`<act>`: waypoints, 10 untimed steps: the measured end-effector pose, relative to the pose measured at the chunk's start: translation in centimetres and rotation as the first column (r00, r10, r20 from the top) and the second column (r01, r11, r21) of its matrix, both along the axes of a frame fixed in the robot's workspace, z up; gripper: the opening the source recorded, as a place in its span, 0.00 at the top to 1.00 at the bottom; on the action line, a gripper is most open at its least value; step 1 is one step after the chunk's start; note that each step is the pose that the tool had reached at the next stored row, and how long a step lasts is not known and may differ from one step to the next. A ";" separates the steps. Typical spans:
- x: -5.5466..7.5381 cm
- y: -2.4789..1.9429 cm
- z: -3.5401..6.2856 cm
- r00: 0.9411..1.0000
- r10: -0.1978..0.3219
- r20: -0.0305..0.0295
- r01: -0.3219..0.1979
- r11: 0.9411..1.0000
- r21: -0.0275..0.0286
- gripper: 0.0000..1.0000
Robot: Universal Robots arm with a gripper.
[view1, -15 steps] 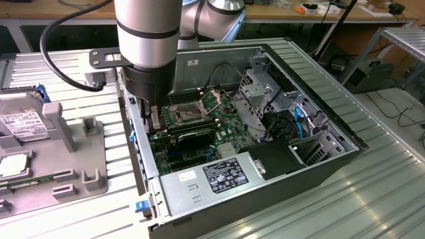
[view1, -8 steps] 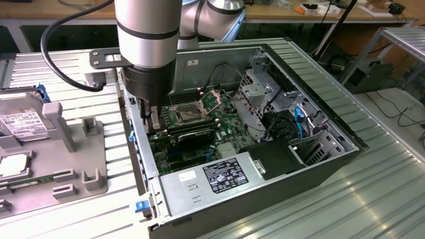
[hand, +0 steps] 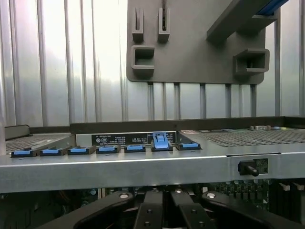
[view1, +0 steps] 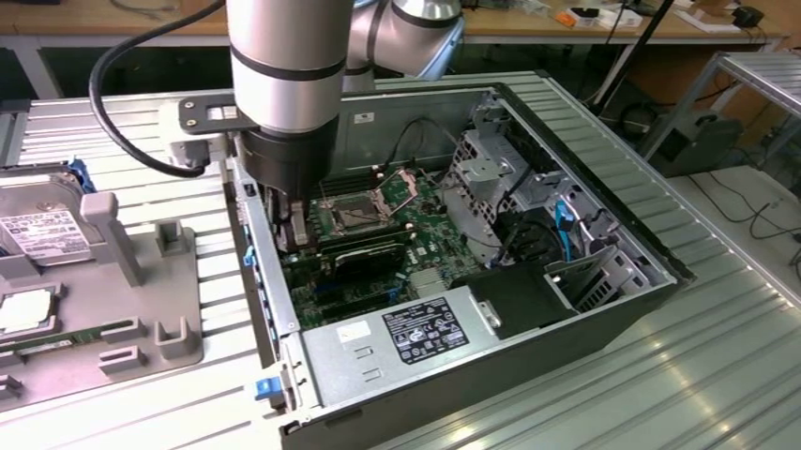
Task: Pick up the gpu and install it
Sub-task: 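Press down on the gpu until it lock into place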
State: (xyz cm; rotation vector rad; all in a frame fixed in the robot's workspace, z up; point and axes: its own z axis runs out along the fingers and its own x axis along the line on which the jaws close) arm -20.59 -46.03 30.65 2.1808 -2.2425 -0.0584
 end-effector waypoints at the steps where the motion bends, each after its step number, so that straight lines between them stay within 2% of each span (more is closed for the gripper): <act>1: 0.1 0.00 -0.03 1.000 0.000 0.000 0.000 1.000 0.001 0.89; 3: 0.4 0.01 0.02 1.000 0.000 0.000 0.000 1.000 0.000 0.89; 10: 2.8 0.12 0.01 1.000 0.000 0.000 0.000 1.000 0.005 0.89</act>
